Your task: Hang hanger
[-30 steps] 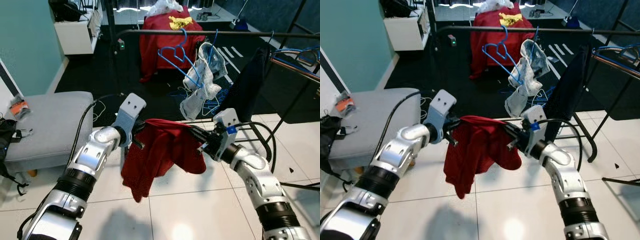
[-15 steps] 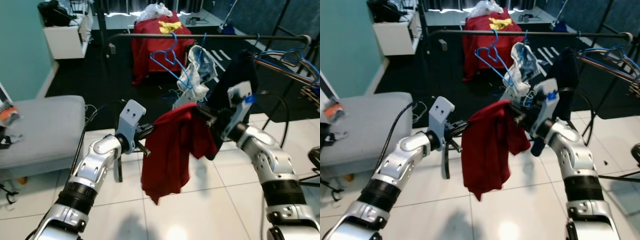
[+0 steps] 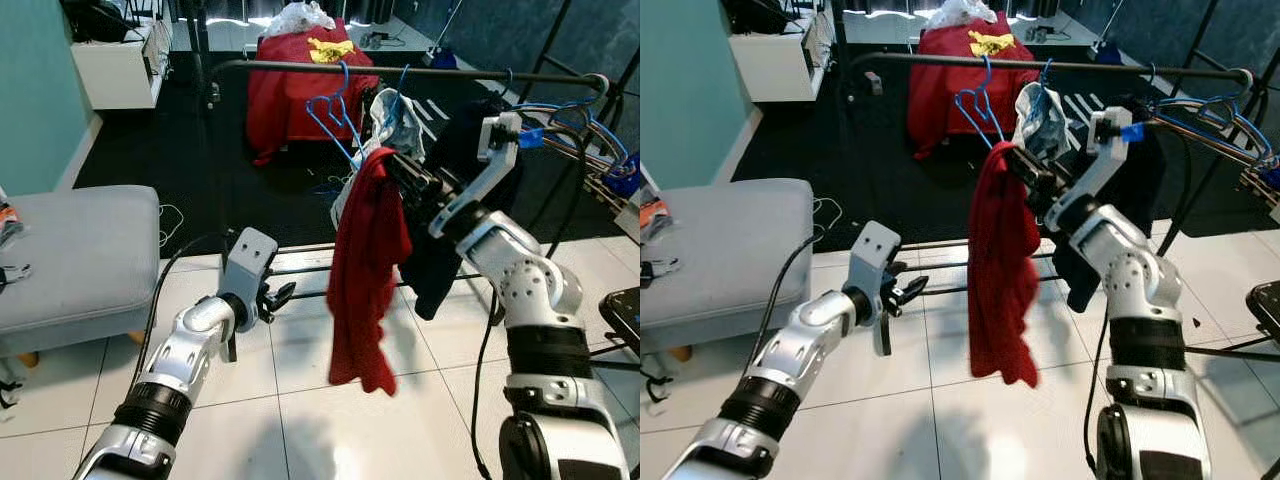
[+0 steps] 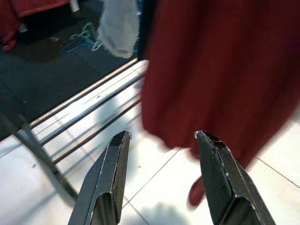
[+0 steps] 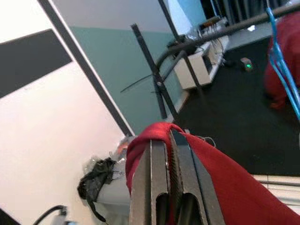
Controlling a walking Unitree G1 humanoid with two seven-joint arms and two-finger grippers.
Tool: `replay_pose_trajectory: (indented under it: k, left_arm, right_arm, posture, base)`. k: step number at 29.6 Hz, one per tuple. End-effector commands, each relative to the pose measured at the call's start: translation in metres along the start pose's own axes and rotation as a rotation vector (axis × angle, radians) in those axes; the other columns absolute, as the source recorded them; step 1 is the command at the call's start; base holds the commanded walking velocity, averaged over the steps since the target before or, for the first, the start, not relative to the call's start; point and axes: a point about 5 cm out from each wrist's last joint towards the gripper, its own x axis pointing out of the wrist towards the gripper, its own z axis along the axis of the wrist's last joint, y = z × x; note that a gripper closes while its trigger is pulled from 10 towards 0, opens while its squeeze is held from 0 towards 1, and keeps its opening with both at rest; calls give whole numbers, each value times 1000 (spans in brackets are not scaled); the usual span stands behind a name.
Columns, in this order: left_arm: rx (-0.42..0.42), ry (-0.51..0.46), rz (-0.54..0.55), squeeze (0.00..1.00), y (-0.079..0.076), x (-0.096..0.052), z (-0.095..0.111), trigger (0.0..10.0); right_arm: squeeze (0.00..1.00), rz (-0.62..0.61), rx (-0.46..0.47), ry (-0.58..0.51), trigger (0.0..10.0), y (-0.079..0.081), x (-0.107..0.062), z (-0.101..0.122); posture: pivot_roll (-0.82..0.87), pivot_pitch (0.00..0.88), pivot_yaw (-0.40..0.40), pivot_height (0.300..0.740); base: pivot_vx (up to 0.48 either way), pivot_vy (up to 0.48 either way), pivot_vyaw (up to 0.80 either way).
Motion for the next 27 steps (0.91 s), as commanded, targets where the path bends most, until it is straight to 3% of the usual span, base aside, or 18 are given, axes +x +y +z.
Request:
replay_pose_trajectory:
  k: [1, 2, 3, 5, 6, 7, 8, 9, 11, 13, 14, 16, 17, 19, 20, 21, 22, 27]
  left_arm:
    - [-18, -36, -43, 0, -8, -1, 6, 10000]
    - [-18, -36, -43, 0, -8, -1, 6, 10000]
    - [-37, -74, -65, 0, -13, 0, 12, 10000]
    - [-37, -74, -65, 0, -13, 0, 12, 10000]
    - [-43, -96, -58, 0, -15, 1, 15, 10000]
    - [-43, -96, -58, 0, -15, 1, 15, 10000]
    - [-48, -108, -40, 0, -14, 1, 15, 10000]
    - [-48, -108, -40, 0, -14, 1, 15, 10000]
    - [-67, -130, -28, 0, -10, -2, 18, 10000]
    - [-67, -130, -28, 0, -10, -2, 18, 10000]
    - [-87, -147, -50, 0, -9, -5, 22, 10000]
    - [-87, -147, -50, 0, -9, -5, 22, 10000]
    - [-103, -160, -92, 0, -10, -7, 25, 10000]
    - [-103, -160, -92, 0, -10, -7, 25, 10000]
    - [-94, -158, -205, 0, -20, -12, 30, 10000]
    - [-94, -158, -205, 0, -20, -12, 30, 10000]
    - [-84, -142, -314, 0, -31, -17, 31, 10000]
    - [-89, -88, -424, 0, -44, -22, 25, 10000]
  right_arm:
    - [0, -54, -38, 55, 0, -3, 4, -8]
    - [0, -54, -38, 55, 0, -3, 4, -8]
    - [0, -82, -107, 122, 0, -7, 4, -17]
    - [0, -82, -107, 122, 0, -7, 4, -17]
    - [0, -91, -188, 195, 0, -8, 4, -27]
    - [0, -91, -188, 195, 0, -8, 4, -27]
    - [0, -70, -294, 279, 0, -8, 2, -36]
    - [0, -70, -294, 279, 0, -8, 2, -36]
    - [0, 5, -467, 411, 0, -8, -4, -48]
    - [0, 5, -467, 411, 0, -8, -4, -48]
    - [0, 93, -580, 465, 0, -6, -7, -51]
    - [0, 93, -580, 465, 0, -6, -7, -51]
    - [0, 188, -659, 524, 0, -5, -11, -53]
    - [0, 188, -659, 524, 0, -5, -11, -53]
    - [0, 306, -688, 627, 0, -6, -18, -57]
    - [0, 306, -688, 627, 0, -6, -18, -57]
    - [0, 427, -692, 712, 0, -7, -27, -59]
    - [0, 573, -658, 778, 0, -6, -34, -57]
  posture:
    - [-99, 117, -86, 740]
    - [-99, 117, -86, 740]
    - [-99, 116, -89, 740]
    - [-99, 116, -89, 740]
    - [-107, 119, -87, 740]
    - [-107, 119, -87, 740]
    - [-108, 120, -88, 740]
    - [-108, 120, -88, 740]
    - [-105, 123, -92, 740]
    - [-105, 123, -92, 740]
    - [-101, 127, -93, 740]
    - [-101, 127, -93, 740]
    - [-102, 127, -92, 740]
    - [-102, 127, -92, 740]
    - [-107, 133, -95, 740]
    - [-107, 133, -95, 740]
    - [-103, 134, -104, 740]
    - [-101, 139, -109, 740]
  base:
    - [0, 0, 0]
    - [0, 0, 0]
    - [0, 0, 0]
    - [0, 0, 0]
    - [0, 0, 0]
    - [0, 0, 0]
    - [0, 0, 0]
    - [0, 0, 0]
    - [0, 0, 0]
    - [0, 0, 0]
    - [0, 0, 0]
    - [0, 0, 0]
    - [0, 0, 0]
    - [0, 0, 0]
    - [0, 0, 0]
    - [0, 0, 0]
    - [0, 0, 0]
    - [0, 0, 0]
